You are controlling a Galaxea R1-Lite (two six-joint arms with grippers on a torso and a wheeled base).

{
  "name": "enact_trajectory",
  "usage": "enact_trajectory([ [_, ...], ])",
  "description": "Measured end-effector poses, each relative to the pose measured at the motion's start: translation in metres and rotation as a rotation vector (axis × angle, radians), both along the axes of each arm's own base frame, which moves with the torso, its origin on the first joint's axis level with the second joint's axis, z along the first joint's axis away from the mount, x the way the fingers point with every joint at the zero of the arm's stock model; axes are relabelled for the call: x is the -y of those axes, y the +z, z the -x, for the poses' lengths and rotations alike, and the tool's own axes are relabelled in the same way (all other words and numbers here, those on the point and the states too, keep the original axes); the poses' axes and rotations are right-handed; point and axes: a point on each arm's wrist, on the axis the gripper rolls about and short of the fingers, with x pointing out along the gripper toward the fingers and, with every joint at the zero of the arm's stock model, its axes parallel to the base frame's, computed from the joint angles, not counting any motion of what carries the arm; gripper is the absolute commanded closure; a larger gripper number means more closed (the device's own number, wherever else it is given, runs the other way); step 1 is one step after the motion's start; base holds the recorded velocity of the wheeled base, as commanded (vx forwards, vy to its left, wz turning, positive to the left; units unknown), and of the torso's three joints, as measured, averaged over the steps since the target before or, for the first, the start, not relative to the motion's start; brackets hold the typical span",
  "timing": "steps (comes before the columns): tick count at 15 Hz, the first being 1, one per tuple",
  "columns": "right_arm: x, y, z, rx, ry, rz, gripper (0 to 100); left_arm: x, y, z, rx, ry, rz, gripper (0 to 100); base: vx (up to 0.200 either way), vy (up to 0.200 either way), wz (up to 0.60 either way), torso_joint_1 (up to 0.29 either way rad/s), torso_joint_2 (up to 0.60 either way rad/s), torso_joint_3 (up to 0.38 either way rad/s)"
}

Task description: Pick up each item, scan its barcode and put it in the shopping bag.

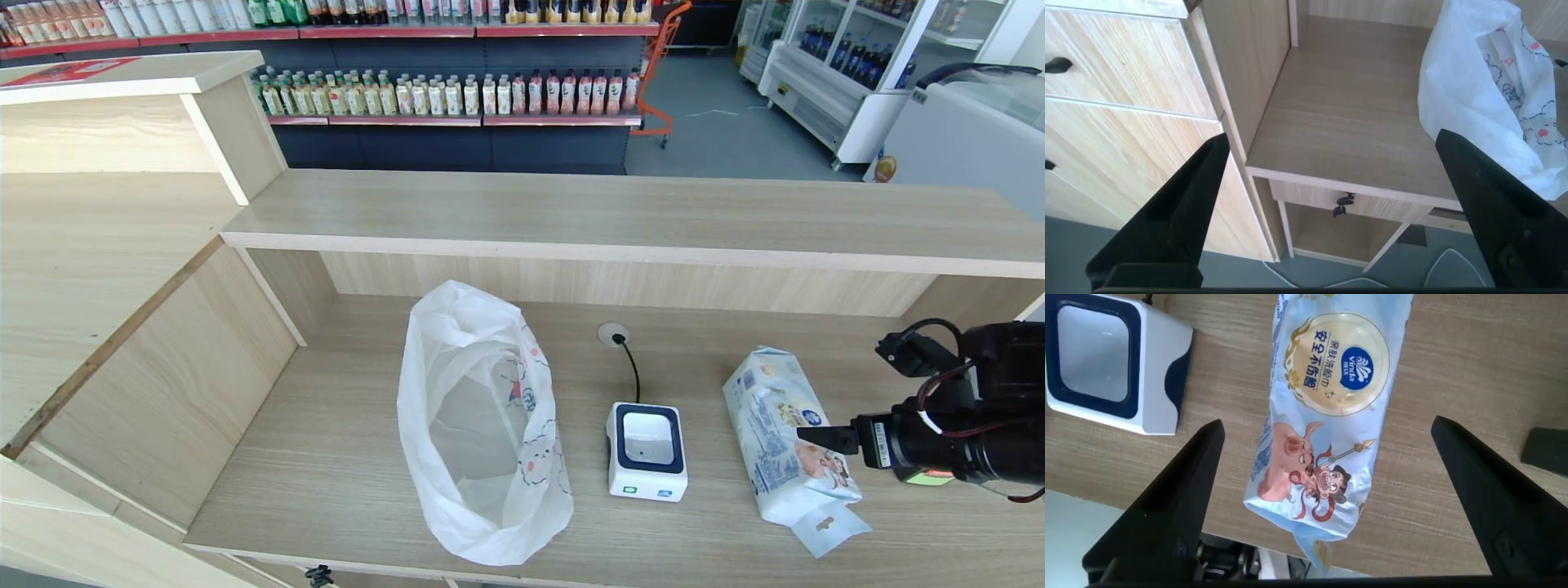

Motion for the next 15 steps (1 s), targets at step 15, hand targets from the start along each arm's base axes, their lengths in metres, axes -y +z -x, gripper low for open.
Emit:
enact_trajectory([
  [15,-0.008,-0.054,-0.033,-0.111,0.186,-0.067,0,0.0,0.0,0.0,0.0,0.0,0.0,0,0.0,0.0,0.0,0.0,0.0,0.0],
])
